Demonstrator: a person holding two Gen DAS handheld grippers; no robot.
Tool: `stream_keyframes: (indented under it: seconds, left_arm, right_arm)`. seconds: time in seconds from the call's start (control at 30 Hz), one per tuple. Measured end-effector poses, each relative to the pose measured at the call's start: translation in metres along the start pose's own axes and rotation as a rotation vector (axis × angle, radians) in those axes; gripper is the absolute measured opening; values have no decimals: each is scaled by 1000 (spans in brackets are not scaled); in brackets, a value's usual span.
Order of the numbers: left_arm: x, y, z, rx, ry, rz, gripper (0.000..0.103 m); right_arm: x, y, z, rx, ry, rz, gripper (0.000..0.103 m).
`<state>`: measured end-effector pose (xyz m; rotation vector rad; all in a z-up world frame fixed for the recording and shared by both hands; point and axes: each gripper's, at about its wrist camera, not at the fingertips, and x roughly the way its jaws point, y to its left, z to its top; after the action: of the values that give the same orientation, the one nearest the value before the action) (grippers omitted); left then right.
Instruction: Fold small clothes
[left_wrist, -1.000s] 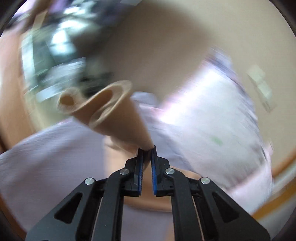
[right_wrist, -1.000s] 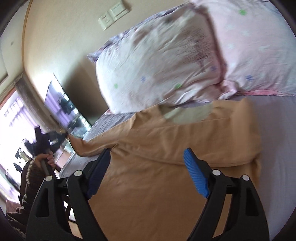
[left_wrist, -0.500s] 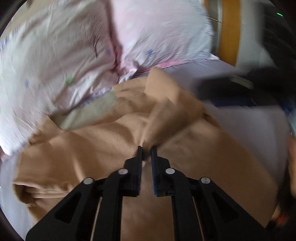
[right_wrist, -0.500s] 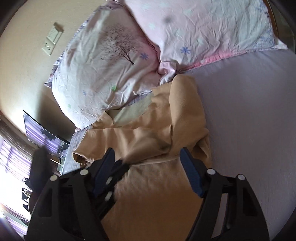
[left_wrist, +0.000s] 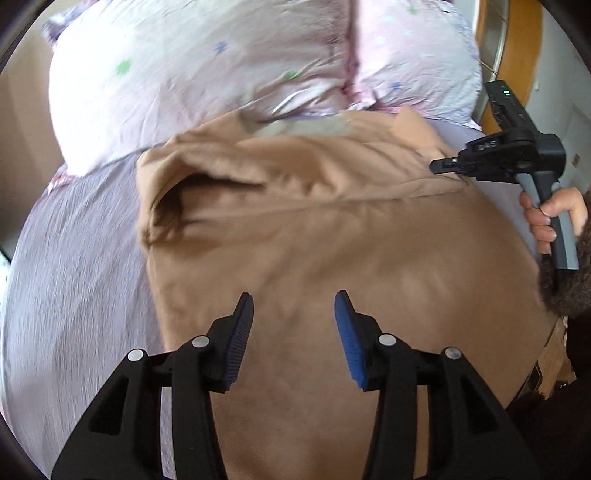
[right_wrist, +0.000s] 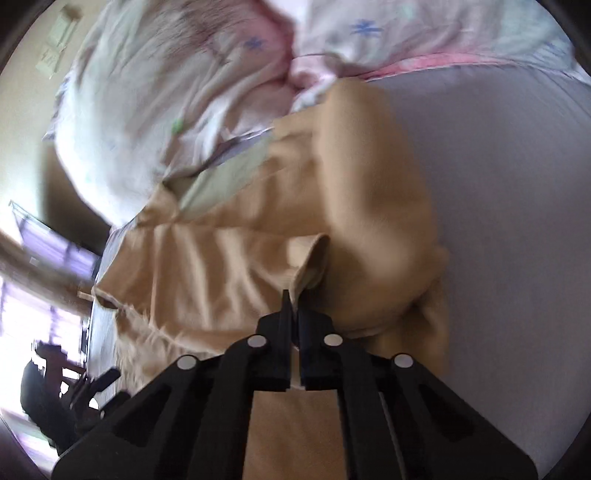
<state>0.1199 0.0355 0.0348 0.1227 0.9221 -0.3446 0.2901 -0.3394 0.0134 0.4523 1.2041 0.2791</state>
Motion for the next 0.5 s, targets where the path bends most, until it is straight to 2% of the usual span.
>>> stream_keyframes:
  seconds: [0.13,0.2,0.23,0.3,0.33,0.37,0.43,0.5]
  left_arm:
    - [7,9,-7,-42,30,-8,47]
    - [6,8,-9,-41,20,-5,48]
    - [6,8,-9,-42,18,-5,49]
    - [7,8,-9,-45,15,-8,50]
    - [6,7,-9,-46,15,-9,50]
    - [5,7,-10,-49,14,-18,50]
    - [4,8,-10,-54,13,-29,50]
    - [3,9,-7,-62,8,-41,50]
  right_arm:
    - [-37,16,21,-77,-211,-53,2]
    - [-47,12,36,-78,-291,-148,2]
    - [-43,8,41,-78,-280,-193,3]
    - [-25,-8,51,-47,-190,-372,15]
    - [-26,-14,49,-21,-192,-418,22]
    - [-35,-17,44,-4,-230,-378,30]
    - [-49,-14,32,-23,-283,-260,38]
    - [-57,-4,21,-76,-293,-172,38]
